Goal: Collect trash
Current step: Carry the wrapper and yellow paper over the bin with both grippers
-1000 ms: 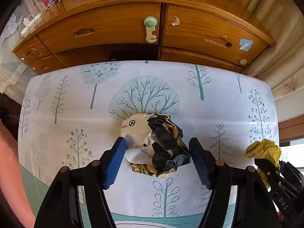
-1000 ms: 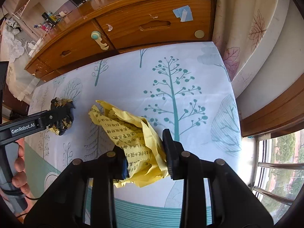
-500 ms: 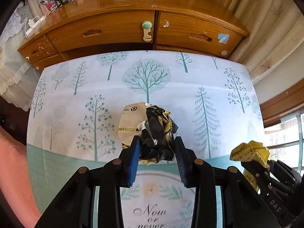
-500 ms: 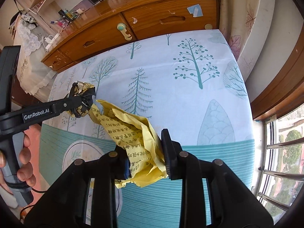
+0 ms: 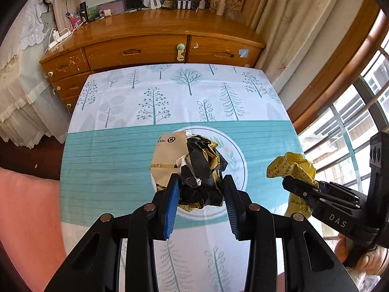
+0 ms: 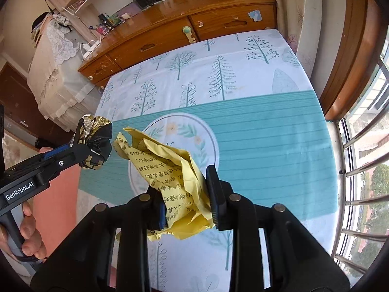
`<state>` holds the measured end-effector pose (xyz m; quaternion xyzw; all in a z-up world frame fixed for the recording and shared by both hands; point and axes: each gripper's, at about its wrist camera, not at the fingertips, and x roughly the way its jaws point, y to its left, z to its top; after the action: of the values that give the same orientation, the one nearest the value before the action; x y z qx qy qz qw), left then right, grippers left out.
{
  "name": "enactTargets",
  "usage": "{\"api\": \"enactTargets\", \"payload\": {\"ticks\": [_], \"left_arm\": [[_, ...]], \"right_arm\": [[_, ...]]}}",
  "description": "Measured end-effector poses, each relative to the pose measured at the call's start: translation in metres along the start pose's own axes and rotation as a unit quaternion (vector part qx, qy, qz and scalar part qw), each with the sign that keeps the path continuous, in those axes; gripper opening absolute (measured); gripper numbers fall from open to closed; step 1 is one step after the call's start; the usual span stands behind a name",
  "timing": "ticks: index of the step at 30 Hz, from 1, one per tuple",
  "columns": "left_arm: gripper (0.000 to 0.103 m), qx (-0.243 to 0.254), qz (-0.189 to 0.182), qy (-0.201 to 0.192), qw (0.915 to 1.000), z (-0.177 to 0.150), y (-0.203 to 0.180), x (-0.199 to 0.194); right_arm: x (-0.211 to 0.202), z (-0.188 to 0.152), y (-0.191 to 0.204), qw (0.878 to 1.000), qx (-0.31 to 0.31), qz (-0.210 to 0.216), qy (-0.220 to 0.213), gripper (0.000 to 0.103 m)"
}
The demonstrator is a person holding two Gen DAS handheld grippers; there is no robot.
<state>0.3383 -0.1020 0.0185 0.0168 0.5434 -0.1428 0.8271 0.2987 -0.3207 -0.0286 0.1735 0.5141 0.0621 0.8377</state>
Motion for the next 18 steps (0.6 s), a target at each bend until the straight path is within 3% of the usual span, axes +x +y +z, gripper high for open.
{"api": "enactTargets", "payload": {"ticks": [9, 13, 18], "left_arm": [[0.035, 0.024, -0.033, -0.064, 0.9971, -0.147, 0.020, -0.107], [0.035, 0.027, -0.046, -0.056, 0.9970, -0.209, 0.028, -0.133], [0.035, 0.026, -0.053, -0.030, 0.9978, -0.274, 0.032, -0.143]], "right_arm": [[-0.077, -0.160, 0.075, 1.000, 0.023, -0.008, -0.019, 0.024], [-0.097, -0.221, 0.095, 0.999, 0.029, -0.011, -0.013, 0.024], [-0.109, -0.288, 0.116, 0.999, 0.020, -0.019, 0.025, 0.024]]}}
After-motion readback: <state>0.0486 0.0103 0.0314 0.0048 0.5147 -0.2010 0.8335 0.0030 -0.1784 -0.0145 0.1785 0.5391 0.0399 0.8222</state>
